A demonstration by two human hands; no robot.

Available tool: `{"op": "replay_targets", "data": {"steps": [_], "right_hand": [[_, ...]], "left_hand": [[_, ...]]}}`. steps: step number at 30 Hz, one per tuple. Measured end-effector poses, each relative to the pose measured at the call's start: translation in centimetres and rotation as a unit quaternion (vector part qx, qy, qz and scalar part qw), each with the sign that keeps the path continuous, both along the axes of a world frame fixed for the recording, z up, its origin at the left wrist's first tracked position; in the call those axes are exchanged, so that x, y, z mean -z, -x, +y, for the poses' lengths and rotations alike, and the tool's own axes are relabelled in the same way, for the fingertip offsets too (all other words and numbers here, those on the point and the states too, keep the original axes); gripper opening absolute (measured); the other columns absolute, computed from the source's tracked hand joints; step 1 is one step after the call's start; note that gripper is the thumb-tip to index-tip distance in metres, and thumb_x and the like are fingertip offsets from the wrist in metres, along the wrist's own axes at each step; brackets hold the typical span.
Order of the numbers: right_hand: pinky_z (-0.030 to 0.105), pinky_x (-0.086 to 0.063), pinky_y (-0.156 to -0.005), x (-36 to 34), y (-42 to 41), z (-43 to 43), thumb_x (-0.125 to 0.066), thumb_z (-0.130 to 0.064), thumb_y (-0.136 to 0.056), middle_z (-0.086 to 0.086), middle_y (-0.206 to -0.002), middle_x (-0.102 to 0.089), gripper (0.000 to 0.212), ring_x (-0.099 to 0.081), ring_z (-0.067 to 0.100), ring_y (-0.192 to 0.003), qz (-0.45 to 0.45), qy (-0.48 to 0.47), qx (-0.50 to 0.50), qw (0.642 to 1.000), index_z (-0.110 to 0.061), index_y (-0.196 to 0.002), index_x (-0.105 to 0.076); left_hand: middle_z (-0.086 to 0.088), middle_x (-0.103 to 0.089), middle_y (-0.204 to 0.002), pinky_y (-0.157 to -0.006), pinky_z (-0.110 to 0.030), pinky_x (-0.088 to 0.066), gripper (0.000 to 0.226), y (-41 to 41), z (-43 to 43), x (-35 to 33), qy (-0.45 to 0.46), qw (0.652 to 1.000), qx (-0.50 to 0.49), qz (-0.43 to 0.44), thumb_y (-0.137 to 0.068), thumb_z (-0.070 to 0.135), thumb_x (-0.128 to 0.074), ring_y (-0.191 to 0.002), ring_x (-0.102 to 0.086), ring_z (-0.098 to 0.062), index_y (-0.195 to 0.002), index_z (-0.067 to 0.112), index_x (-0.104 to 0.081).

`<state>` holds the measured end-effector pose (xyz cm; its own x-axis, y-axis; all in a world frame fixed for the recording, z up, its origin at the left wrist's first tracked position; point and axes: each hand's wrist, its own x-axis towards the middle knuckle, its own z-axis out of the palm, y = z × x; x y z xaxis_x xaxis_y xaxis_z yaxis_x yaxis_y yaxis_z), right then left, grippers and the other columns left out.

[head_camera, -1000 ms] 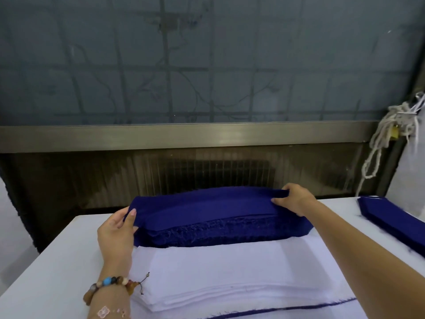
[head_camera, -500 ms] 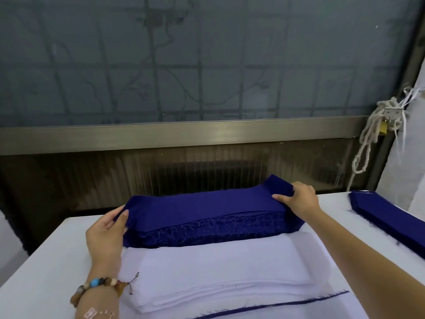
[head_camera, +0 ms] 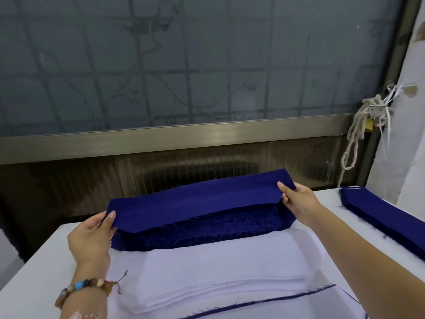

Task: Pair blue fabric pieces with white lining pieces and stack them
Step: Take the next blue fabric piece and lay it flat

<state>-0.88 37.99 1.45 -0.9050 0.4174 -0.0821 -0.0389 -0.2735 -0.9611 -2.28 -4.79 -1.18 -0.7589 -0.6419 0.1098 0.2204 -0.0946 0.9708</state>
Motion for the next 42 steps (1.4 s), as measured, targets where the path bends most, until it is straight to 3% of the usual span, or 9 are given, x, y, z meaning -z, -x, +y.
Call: {"op": "replay_targets", "data": {"steps": [5,9,12,16,23,29,36,39,42], "right_hand": [[0.022,-0.056,-0.067,0.6,-2.4,0.8,-0.065,-0.016,-0.090,0.008,-0.091,-0.065,0.006,-0.057,0.016,-0.076,-0.030,0.007,0.004,1.000,-0.016,-0.096,-0.063],[0.015,-0.053,-0.052,0.9,-5.4,2.1,-0.064,-0.014,-0.091,0.007,-0.079,-0.061,0.003,-0.051,0.012,-0.063,-0.030,0.002,0.015,0.999,-0.012,-0.092,-0.065],[0.014,-0.050,-0.049,1.6,-8.2,3.1,-0.064,-0.015,-0.091,0.004,-0.064,-0.056,0.011,-0.048,0.010,-0.054,-0.048,-0.046,0.014,0.998,-0.005,-0.095,-0.067],[0.016,-0.051,-0.051,2.9,-12.3,3.1,-0.066,-0.016,-0.090,0.004,-0.058,-0.055,0.011,-0.048,0.010,-0.050,-0.061,-0.113,-0.008,0.992,-0.006,-0.095,-0.068],[0.016,-0.050,-0.050,5.0,-18.1,1.6,-0.068,-0.010,-0.088,0.001,-0.054,-0.055,0.007,-0.047,0.009,-0.045,-0.030,-0.179,-0.023,0.983,-0.015,-0.092,-0.072],[0.014,-0.042,-0.052,5.8,-20.9,1.5,-0.066,-0.012,-0.089,0.005,-0.049,-0.058,0.013,-0.048,0.009,-0.042,-0.020,-0.346,-0.027,0.937,-0.018,-0.081,-0.073],[0.019,-0.049,-0.061,6.9,-22.1,1.1,-0.065,-0.007,-0.088,-0.009,-0.067,-0.071,0.020,-0.062,0.004,-0.057,-0.031,-0.416,-0.007,0.909,-0.024,-0.082,-0.073],[0.028,-0.052,-0.071,7.0,-22.1,0.9,-0.065,-0.007,-0.088,-0.013,-0.075,-0.072,0.021,-0.068,0.011,-0.073,-0.032,-0.435,-0.008,0.900,-0.027,-0.082,-0.073],[0.027,-0.052,-0.065,7.1,-21.9,0.9,-0.066,-0.013,-0.087,-0.012,-0.074,-0.072,0.016,-0.067,0.010,-0.071,-0.033,-0.454,-0.011,0.891,-0.028,-0.085,-0.071]], "left_hand": [[-0.012,-0.068,-0.104,-0.063,-0.023,-0.052,0.029,-1.2,0.4,-1.2,0.034,0.999,0.012,-0.014,-0.087,0.009,-0.069,-0.096,-0.064,-0.024,-0.116,0.004,-0.065],[-0.009,-0.067,-0.096,-0.053,-0.012,-0.054,0.025,-3.0,1.3,-2.4,0.035,0.997,0.063,-0.018,-0.089,0.007,-0.067,-0.087,-0.064,-0.020,-0.114,0.006,-0.065],[-0.014,-0.067,-0.099,-0.068,-0.026,-0.058,0.023,-5.3,1.5,-2.7,0.003,0.991,0.127,-0.041,-0.090,0.003,-0.063,-0.092,-0.064,-0.025,-0.113,0.004,-0.063],[-0.012,-0.069,-0.095,-0.070,-0.030,-0.051,0.008,-9.1,-0.1,-2.0,0.040,0.986,0.145,-0.071,-0.091,0.004,-0.063,-0.087,-0.066,-0.025,-0.098,0.005,-0.066],[-0.008,-0.072,-0.081,-0.055,-0.024,-0.053,0.007,-15.3,-2.8,1.1,0.068,0.984,0.129,-0.106,-0.087,0.004,-0.067,-0.075,-0.065,-0.021,-0.082,0.009,-0.068],[-0.018,-0.074,-0.084,-0.056,-0.019,-0.057,0.005,-17.8,-3.5,5.0,0.070,0.977,0.174,-0.104,-0.087,-0.002,-0.066,-0.074,-0.066,-0.030,-0.087,-0.003,-0.070],[-0.011,-0.074,-0.076,-0.054,-0.018,-0.055,0.020,-18.0,-4.1,6.1,0.179,0.957,0.194,-0.118,-0.087,-0.001,-0.066,-0.061,-0.070,-0.016,-0.075,0.012,-0.075],[-0.001,-0.075,-0.075,-0.064,-0.030,-0.058,0.021,-18.0,-4.3,6.2,0.247,0.938,0.193,-0.148,-0.088,0.003,-0.066,-0.065,-0.071,-0.016,-0.075,0.017,-0.074],[0.006,-0.075,-0.076,-0.070,-0.032,-0.055,0.012,-18.0,-4.1,5.9,0.298,0.920,0.197,-0.162,-0.089,0.015,-0.068,-0.069,-0.070,-0.013,-0.079,0.020,-0.073]]}}
